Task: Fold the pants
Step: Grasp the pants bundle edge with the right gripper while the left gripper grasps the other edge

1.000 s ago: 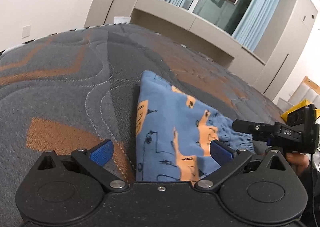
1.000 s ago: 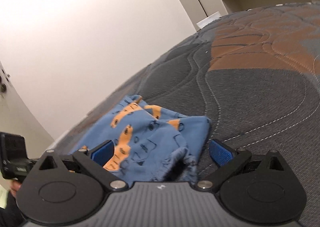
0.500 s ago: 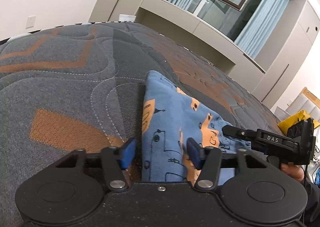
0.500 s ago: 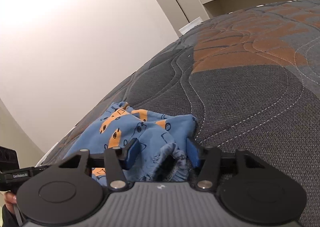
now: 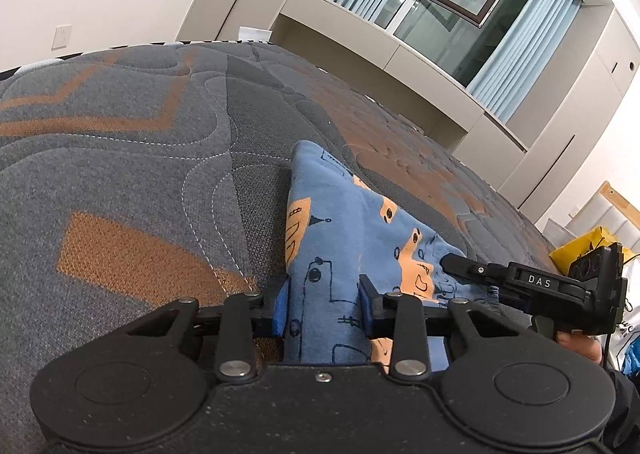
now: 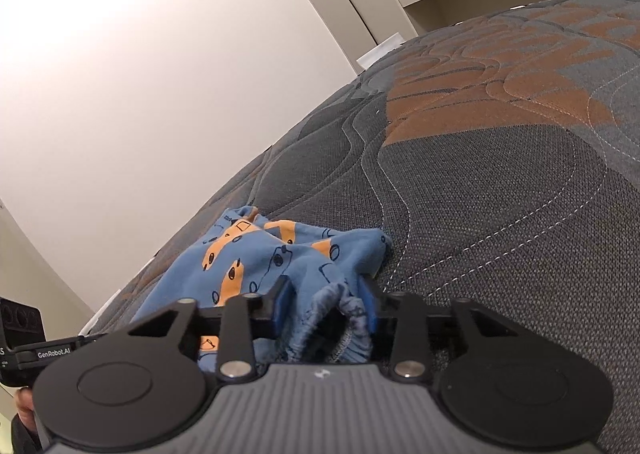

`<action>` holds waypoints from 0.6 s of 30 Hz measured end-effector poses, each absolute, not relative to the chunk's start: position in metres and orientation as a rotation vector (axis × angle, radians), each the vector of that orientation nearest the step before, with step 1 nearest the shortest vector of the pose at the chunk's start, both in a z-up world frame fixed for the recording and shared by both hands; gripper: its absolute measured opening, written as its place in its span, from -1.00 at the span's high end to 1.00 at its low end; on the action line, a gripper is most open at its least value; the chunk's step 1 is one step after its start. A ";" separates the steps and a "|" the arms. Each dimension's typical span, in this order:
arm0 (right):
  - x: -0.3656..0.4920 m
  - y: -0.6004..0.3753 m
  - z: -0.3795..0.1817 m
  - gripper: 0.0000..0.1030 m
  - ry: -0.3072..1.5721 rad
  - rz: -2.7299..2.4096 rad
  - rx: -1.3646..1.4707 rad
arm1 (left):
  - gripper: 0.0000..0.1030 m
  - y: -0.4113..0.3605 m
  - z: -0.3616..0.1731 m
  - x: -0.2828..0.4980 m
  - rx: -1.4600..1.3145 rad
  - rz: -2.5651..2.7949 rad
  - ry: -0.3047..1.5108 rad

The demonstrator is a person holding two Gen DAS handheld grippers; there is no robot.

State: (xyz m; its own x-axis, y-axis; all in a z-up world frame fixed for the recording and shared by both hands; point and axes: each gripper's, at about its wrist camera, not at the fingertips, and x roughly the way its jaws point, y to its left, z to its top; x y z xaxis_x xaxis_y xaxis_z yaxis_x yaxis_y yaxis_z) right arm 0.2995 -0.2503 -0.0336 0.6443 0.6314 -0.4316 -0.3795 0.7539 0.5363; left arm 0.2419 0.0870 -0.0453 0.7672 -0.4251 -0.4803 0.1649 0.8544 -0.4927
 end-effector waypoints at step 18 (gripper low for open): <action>0.263 -0.258 -0.023 0.63 0.530 0.537 0.523 | 0.57 0.074 -0.014 0.236 -0.474 -0.324 0.616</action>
